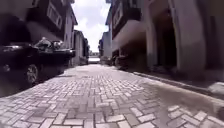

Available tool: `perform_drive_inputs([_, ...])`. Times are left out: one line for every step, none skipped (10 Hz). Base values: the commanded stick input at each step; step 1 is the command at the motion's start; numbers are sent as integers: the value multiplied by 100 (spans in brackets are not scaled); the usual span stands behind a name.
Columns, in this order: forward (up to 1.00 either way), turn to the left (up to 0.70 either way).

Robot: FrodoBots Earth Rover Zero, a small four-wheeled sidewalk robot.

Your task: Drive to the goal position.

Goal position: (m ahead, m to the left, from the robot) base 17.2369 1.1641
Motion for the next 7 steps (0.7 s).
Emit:
perform_drive_inputs([50,0])
perform_drive_inputs([50,0])
perform_drive_inputs([50,0])
perform_drive_inputs([50,0])
perform_drive_inputs([50,0])
perform_drive_inputs([50,0])
perform_drive_inputs([50,0])
